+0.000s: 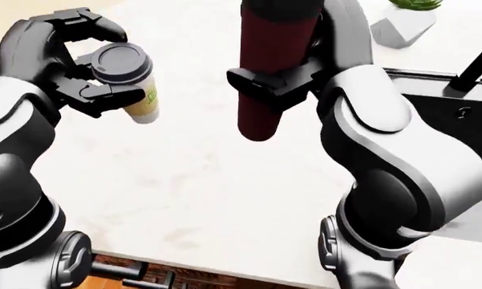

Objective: Move the drinks to the dining counter.

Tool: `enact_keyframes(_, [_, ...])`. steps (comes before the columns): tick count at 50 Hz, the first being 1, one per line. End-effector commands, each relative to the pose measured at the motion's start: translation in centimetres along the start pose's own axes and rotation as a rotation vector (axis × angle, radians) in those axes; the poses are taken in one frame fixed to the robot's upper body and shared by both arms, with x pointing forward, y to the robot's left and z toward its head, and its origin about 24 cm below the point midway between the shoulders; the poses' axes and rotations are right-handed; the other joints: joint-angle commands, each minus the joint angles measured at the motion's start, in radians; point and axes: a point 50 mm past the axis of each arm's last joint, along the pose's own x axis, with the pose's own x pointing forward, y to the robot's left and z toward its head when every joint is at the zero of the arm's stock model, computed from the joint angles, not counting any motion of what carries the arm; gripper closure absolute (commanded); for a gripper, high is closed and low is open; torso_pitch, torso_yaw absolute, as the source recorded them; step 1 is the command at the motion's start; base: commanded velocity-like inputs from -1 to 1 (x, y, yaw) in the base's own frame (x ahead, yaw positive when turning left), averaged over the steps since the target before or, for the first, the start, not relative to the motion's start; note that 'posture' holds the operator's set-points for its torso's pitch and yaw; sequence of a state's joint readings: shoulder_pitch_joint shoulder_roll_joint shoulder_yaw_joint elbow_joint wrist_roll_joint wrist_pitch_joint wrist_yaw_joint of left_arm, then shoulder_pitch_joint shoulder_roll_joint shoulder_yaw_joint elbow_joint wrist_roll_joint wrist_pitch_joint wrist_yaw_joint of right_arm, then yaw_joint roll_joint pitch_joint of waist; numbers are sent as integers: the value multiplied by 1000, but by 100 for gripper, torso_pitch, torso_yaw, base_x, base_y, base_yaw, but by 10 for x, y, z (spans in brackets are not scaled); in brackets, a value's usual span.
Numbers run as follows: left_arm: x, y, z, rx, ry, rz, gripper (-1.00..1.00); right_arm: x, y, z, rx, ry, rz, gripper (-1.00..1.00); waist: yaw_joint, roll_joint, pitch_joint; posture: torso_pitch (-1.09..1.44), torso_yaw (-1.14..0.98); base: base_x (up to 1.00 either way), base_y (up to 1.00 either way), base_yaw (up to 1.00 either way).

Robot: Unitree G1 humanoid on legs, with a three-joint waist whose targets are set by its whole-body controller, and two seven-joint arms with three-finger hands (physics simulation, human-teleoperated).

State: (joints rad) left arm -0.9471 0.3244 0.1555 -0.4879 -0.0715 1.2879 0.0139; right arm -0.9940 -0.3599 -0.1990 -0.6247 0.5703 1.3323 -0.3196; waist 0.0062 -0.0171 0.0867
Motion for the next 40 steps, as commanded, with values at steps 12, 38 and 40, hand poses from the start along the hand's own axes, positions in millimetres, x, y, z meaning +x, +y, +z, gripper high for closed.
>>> enact_keyframes(12, [-10, 1, 31, 6, -155, 2, 100, 13, -15, 19, -5, -60, -89, 100, -15, 23, -40, 0, 0, 0, 0, 0])
enact_keyframes(38, [-9, -3, 31, 8, -158, -9, 100, 111, -10, -15, -9, -27, -152, 100, -24, 33, -44, 0, 0, 0, 0, 0])
enact_keyframes(40, [-11, -2, 32, 8, -159, -8, 100, 117, -7, -22, -9, -30, -148, 100, -23, 32, -47, 0, 0, 0, 0, 0])
